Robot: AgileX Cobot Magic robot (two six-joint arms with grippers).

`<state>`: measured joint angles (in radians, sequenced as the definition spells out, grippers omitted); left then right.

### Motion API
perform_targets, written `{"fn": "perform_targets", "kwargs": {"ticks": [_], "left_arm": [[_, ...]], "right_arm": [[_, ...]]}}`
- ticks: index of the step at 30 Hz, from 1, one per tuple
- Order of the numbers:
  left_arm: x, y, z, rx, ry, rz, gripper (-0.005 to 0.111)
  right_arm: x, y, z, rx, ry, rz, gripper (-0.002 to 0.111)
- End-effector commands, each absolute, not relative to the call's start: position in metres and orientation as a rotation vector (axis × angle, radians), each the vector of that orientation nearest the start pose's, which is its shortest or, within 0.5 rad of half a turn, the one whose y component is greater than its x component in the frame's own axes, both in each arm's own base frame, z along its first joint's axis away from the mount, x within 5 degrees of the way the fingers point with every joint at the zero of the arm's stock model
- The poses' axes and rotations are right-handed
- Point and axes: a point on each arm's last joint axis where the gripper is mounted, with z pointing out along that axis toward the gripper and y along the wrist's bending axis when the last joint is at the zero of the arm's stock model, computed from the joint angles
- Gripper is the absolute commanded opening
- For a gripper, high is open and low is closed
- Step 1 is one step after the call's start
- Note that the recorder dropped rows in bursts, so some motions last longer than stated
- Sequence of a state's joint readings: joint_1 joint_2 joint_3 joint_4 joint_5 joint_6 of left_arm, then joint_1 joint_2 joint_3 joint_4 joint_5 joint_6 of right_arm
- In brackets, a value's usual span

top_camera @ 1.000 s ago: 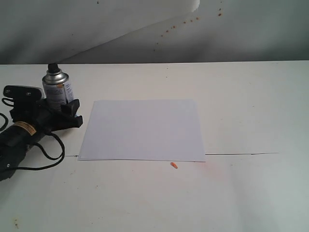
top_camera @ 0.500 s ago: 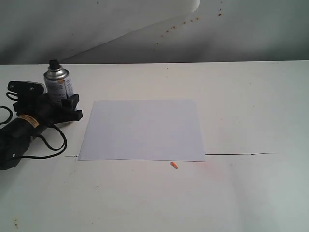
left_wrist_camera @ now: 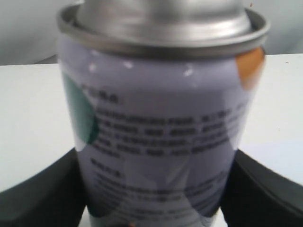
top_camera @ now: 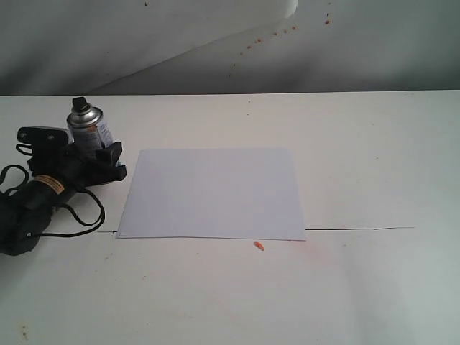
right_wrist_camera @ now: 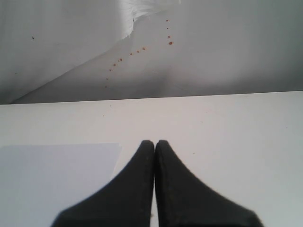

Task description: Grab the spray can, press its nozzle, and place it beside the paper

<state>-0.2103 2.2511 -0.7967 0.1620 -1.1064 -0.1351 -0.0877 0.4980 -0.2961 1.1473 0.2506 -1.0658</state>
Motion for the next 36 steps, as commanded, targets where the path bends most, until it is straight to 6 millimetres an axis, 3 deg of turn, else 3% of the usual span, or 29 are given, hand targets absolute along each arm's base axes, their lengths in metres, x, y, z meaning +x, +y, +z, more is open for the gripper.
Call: {"fn": "perform_targets", "kwargs": {"ticks": [1,3,7,13,21,26,27,28,29,31,33,36], "left_arm": [[0.355,-0.089,0.050,0.157,1.857,-0.389,0.088],[0.355,-0.089,0.050,0.111,1.876,-0.420,0.105],[0.355,-0.089,0.053,0.148,1.914,-0.384,0.104],[0.358,-0.091,0.082,0.220,1.842,-0.364,0.104],[0.354,-0.094,0.152,0.329,1.785,-0.336,0.104],[0.330,-0.085,0.240,0.315,1.693,-0.275,0.104],[0.326,-0.083,0.247,0.308,1.706,-0.266,0.104],[0.314,-0.078,0.267,0.275,1.718,-0.259,0.101],[0.309,-0.076,0.275,0.261,1.721,-0.259,0.097],[0.286,-0.068,0.303,0.225,1.738,-0.230,0.055],[0.260,-0.058,0.326,0.192,1.762,-0.195,0.000],[0.230,-0.048,0.346,0.163,1.779,-0.154,0.001]], "right_arm": [[0.109,0.011,0.264,-0.026,1.790,0.185,0.000],[0.109,0.011,0.264,-0.026,1.790,0.185,0.000],[0.109,0.011,0.264,-0.026,1.790,0.185,0.000],[0.109,0.011,0.264,-0.026,1.790,0.185,0.000],[0.109,0.011,0.264,-0.026,1.790,0.185,0.000],[0.109,0.011,0.264,-0.028,1.790,0.184,0.000],[0.109,0.011,0.264,-0.028,1.790,0.184,0.000],[0.109,0.011,0.264,-0.028,1.790,0.184,0.000],[0.109,0.011,0.264,-0.028,1.790,0.184,0.000],[0.109,0.011,0.264,-0.028,1.790,0.184,0.000],[0.109,0.011,0.264,-0.028,1.790,0.184,0.000],[0.109,0.011,0.264,-0.026,1.790,0.185,0.000]]}}
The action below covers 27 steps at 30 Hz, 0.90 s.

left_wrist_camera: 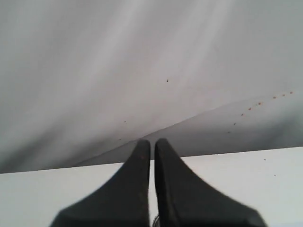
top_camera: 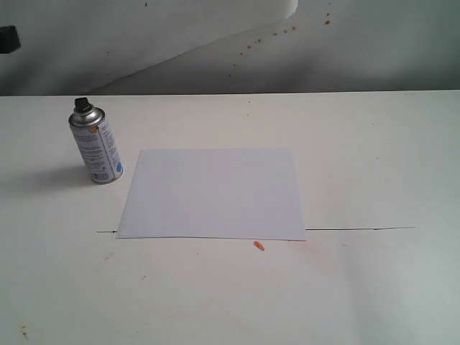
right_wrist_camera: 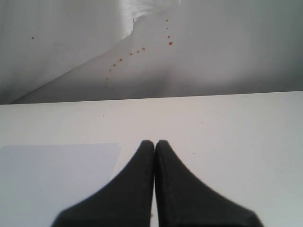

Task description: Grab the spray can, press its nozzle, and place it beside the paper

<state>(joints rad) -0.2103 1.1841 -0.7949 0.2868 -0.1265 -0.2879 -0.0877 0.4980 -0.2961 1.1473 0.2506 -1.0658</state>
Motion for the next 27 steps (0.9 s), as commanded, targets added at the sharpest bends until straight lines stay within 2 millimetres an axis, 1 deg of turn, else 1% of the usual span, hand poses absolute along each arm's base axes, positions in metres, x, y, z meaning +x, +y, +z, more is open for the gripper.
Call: {"fn": "perform_targets", "kwargs": {"ticks": [1,6,12,14,16,19,20,21,23,26,27], "left_arm": [[0.219,-0.044,0.353,0.152,1.781,-0.141,0.001],[0.180,-0.033,0.377,0.103,1.720,-0.146,0.001],[0.144,-0.026,0.399,0.086,1.589,-0.161,0.001],[0.127,-0.022,0.408,0.081,1.528,-0.167,0.001],[0.117,-0.020,0.412,0.082,1.491,-0.165,0.001],[0.103,-0.016,0.417,0.097,1.445,-0.136,0.001],[0.099,-0.015,0.417,0.101,1.445,-0.119,0.001],[0.090,-0.012,0.417,0.097,1.449,-0.099,0.001],[0.081,-0.008,0.413,0.074,1.490,-0.089,0.001],[0.082,-0.008,0.407,0.044,1.548,-0.130,0.001],[0.083,-0.012,0.397,0.064,1.568,-0.163,0.001]], "right_arm": [[0.109,0.011,0.264,-0.026,1.790,0.185,0.000],[0.109,0.011,0.264,-0.026,1.790,0.185,0.000],[0.109,0.011,0.264,-0.028,1.790,0.184,0.000],[0.109,0.011,0.264,-0.028,1.790,0.184,0.000],[0.109,0.011,0.264,-0.028,1.790,0.184,0.000],[0.109,0.011,0.264,-0.028,1.790,0.184,0.000],[0.109,0.011,0.264,-0.028,1.790,0.184,0.000],[0.109,0.011,0.264,-0.028,1.790,0.184,0.000],[0.109,0.011,0.264,-0.028,1.790,0.184,0.000],[0.109,0.011,0.264,-0.026,1.790,0.185,0.000],[0.109,0.011,0.264,-0.026,1.790,0.185,0.000]]}}
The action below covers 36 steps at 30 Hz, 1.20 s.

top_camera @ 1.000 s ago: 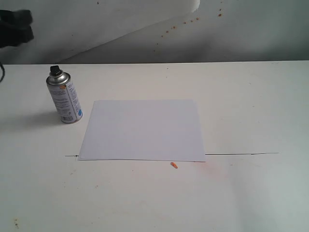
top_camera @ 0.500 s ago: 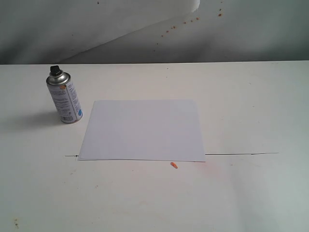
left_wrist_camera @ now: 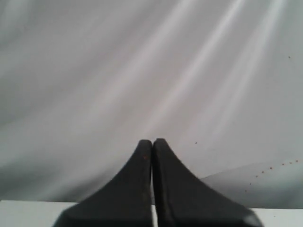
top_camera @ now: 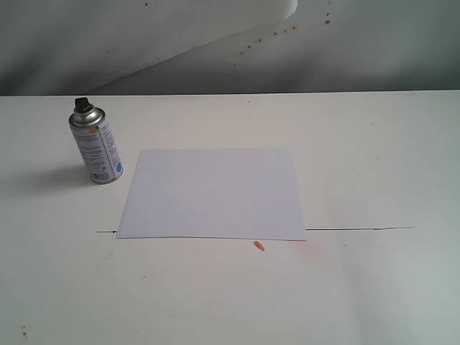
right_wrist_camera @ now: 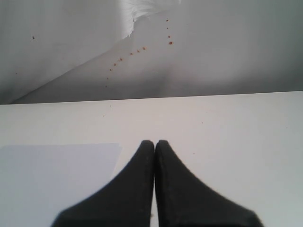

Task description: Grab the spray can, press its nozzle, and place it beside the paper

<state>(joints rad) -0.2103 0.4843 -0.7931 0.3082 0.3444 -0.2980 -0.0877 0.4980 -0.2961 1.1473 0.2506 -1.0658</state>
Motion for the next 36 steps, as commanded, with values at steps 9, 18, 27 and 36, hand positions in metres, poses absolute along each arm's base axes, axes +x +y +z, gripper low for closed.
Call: {"fn": "perform_targets", "kwargs": {"ticks": [9,18,27,36], "left_arm": [[0.055,-0.013,0.291,0.167,1.534,-0.181,0.001],[0.050,-0.012,0.221,0.195,1.708,-0.170,0.001],[0.052,-0.013,0.183,0.201,1.813,-0.169,0.001],[0.052,-0.013,0.183,0.201,1.809,-0.169,0.001]], "right_arm": [[0.109,0.011,0.264,-0.027,1.790,0.184,0.000],[0.109,0.011,0.264,-0.027,1.790,0.184,0.000],[0.109,0.011,0.264,-0.026,1.790,0.185,0.000],[0.109,0.011,0.264,-0.025,1.790,0.184,0.000]]}}
